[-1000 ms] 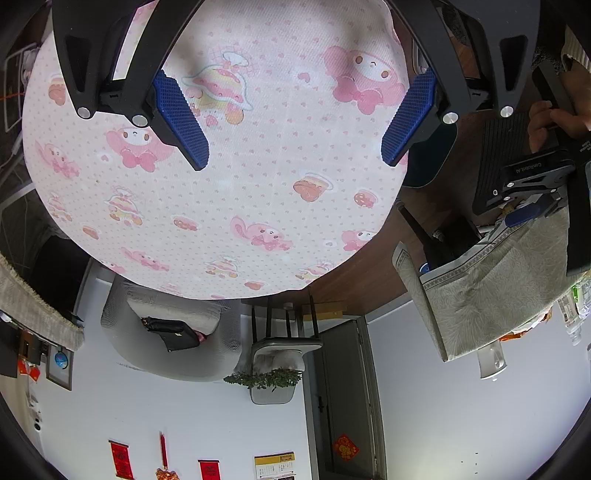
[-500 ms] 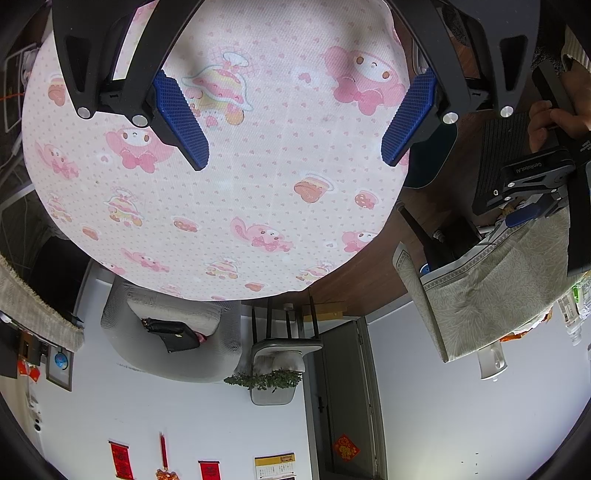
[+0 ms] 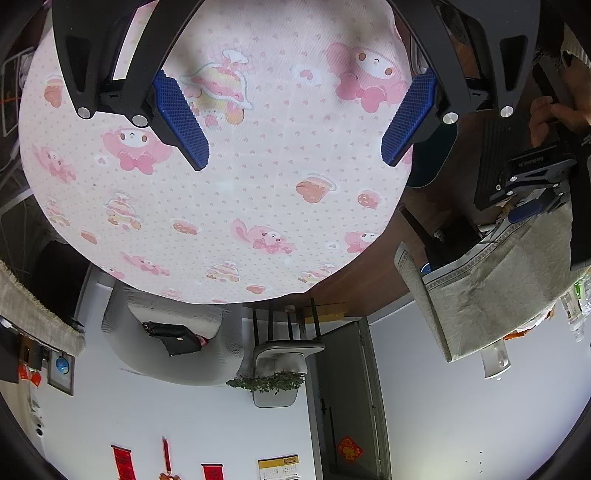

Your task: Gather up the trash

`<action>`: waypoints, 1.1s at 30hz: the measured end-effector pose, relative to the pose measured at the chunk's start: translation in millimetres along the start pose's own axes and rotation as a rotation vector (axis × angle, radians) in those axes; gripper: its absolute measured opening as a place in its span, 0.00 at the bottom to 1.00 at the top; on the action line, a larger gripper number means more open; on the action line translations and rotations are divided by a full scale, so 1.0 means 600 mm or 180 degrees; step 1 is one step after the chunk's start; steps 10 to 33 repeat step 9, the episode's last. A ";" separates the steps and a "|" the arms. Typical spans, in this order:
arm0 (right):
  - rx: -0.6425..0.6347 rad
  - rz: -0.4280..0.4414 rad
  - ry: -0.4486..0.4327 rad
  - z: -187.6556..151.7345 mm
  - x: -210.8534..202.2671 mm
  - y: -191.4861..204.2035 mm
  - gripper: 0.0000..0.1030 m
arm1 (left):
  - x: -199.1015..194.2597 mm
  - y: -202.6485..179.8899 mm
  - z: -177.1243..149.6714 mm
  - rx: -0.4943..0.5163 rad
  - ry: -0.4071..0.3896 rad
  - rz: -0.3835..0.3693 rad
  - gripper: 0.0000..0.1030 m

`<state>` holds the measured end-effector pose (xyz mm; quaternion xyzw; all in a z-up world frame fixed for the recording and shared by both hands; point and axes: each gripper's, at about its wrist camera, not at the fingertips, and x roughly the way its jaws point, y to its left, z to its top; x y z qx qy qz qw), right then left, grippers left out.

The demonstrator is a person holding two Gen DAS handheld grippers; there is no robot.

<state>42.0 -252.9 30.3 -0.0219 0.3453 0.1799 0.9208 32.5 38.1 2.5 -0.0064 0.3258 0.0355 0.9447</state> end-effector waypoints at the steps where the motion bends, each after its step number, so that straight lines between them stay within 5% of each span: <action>1: 0.0006 -0.0001 -0.0006 0.000 0.000 -0.001 0.93 | 0.000 -0.001 -0.001 0.0011 0.0002 0.0003 0.96; 33: 0.0065 -0.0029 -0.0026 0.005 -0.002 -0.012 0.93 | 0.004 -0.008 -0.005 0.0021 0.0063 -0.0066 0.96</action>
